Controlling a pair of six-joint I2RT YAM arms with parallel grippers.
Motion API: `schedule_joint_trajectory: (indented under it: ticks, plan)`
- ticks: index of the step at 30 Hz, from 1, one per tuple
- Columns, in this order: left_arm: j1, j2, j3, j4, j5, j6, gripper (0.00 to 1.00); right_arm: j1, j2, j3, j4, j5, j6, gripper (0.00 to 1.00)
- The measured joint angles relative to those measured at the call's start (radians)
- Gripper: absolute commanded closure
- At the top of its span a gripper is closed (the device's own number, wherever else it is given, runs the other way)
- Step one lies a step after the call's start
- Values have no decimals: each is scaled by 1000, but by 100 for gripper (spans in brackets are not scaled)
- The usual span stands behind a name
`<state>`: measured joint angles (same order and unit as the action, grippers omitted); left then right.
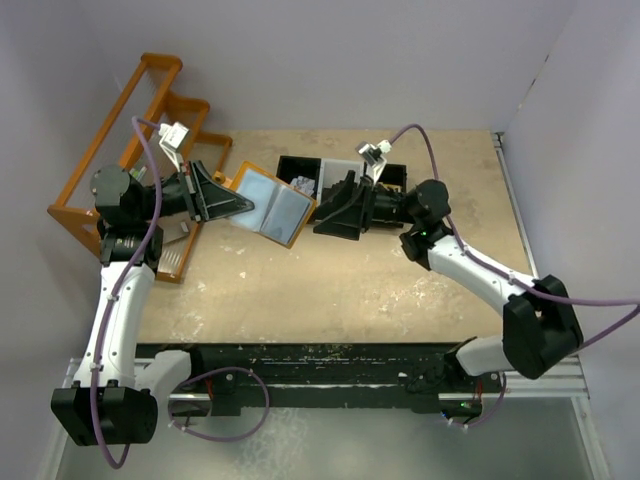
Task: Take the credit cards out of the card holder
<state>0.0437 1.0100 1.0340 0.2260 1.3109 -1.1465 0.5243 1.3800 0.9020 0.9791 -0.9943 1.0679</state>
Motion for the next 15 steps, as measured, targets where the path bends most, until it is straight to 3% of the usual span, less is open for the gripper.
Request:
schedule_joint_trajectory:
  ticks: [6,15]
  plan:
    - [0,0,0,30,3,-33,100,32,78,3,170,1,114,39]
    - [-1,0,0,59,6,-74,100,41,106,6,273,9,191,66]
